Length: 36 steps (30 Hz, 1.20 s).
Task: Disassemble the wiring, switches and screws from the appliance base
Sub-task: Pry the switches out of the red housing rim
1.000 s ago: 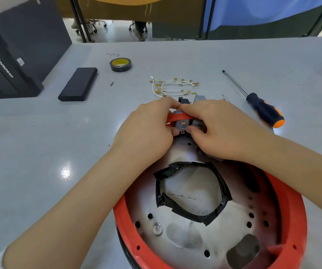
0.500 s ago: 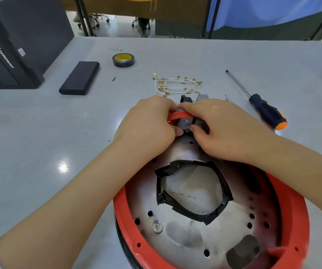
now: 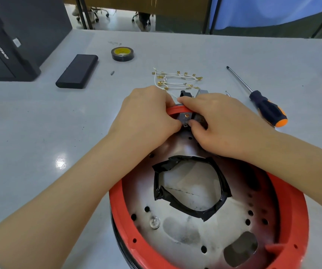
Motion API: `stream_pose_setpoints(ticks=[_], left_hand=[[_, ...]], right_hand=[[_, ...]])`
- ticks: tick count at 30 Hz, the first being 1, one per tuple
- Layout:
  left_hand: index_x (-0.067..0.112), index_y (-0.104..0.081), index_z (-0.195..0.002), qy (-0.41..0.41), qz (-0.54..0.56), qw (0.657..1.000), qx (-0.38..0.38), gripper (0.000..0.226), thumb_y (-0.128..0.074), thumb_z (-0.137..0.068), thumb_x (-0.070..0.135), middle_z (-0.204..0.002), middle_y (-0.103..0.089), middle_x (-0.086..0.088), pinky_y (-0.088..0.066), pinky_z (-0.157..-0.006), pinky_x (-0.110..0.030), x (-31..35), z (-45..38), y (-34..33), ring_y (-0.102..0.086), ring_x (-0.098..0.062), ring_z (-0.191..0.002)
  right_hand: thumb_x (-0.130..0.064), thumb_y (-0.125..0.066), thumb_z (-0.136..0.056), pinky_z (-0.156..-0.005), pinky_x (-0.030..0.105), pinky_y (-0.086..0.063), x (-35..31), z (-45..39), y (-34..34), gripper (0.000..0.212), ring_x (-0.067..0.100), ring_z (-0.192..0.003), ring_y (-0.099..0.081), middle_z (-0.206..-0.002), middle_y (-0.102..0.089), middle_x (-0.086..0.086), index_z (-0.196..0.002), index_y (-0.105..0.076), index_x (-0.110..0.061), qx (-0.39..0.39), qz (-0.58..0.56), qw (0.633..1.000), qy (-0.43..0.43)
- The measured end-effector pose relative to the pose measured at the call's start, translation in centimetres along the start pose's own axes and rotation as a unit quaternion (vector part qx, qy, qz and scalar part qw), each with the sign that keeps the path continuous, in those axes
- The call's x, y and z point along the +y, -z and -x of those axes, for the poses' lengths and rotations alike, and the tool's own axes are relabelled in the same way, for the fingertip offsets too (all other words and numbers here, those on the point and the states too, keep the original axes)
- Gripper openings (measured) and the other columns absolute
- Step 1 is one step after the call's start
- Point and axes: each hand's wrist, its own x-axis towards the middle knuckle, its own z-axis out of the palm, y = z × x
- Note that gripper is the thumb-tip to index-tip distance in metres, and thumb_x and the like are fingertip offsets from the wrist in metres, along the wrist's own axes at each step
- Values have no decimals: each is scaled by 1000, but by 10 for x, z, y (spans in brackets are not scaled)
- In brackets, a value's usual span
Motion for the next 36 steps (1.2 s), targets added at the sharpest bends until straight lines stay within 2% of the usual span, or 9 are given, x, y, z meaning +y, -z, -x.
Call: stream_pose_setpoints(ticks=[2,10,12,17,22,25,28,32,36], left_hand=[[26,-71,-85,-13,-16,1000,-2,20,-69,-75,42,-76,-67,1,-40,-56,-27,1,0,1,-62,-19,-76],[24,-62,-87,-18,-47,999,-19,17,-69,-79,38,-84,-63,0,-32,-63,-26,5,-2,4,-59,-23,-84],[26,-56,-84,-29,-67,997,-20,16,-67,-82,38,-82,-60,1,-29,-61,-27,4,-3,4,-58,-24,-84],[21,-61,-95,-58,-77,995,-12,21,-65,-84,39,-93,-64,-3,-32,-65,-28,-2,-1,-1,-58,-25,-88],[24,-58,-87,-75,-95,993,-10,23,-69,-80,43,-77,-53,6,-26,-54,-27,-6,-4,-3,-48,-17,-76],[27,-53,-76,-56,-88,995,-2,22,-70,-78,41,-66,-46,9,-22,-49,-20,-5,-7,-6,-47,-19,-72],[27,-52,-71,-29,-86,996,5,24,-71,-76,42,-64,-47,9,-23,-48,-22,-5,-10,-9,-45,-17,-65],[27,-51,-78,-21,-140,990,23,21,-65,-78,42,-66,-41,7,-26,-49,-29,-1,-10,-13,-44,-22,-73],[29,-51,-80,-32,-188,980,48,13,-61,-80,37,-63,-35,7,-19,-45,-23,4,-6,-12,-39,-22,-69]], right_hand=[[-15,-50,-85,-78,44,-47,0,-1,0,37,30,-95,-55,-98,-59,6,-122,-54,-16,0,-1,1000,1],[-15,-48,-84,-74,41,-46,-1,-3,-1,22,30,-90,-54,-88,-54,4,-106,-54,-16,8,18,1000,-9],[-16,-48,-84,-72,38,-45,-1,-4,-1,22,29,-90,-55,-90,-57,5,-105,-54,-16,8,21,1000,-8],[-19,-51,-85,-74,38,-45,1,-2,1,29,27,-91,-55,-93,-58,5,-114,-55,-17,-6,10,1000,-11],[-18,-52,-85,-74,40,-46,2,-3,3,36,27,-90,-56,-94,-59,7,-121,-56,-15,-11,-11,1000,-11],[-19,-51,-85,-70,38,-45,3,-3,1,31,25,-85,-56,-88,-58,3,-116,-57,-18,-6,-9,1000,-10],[-19,-50,-85,-70,40,-46,3,-3,-1,26,25,-87,-54,-87,-56,1,-111,-55,-19,-2,-6,1000,-7],[-17,-48,-86,-71,42,-47,3,-4,-4,20,26,-89,-53,-84,-47,-4,-105,-52,-18,1,3,1000,-2],[-18,-46,-88,-74,43,-47,3,-4,-5,24,26,-92,-53,-92,-55,1,-111,-52,-17,0,9,1000,-2]])
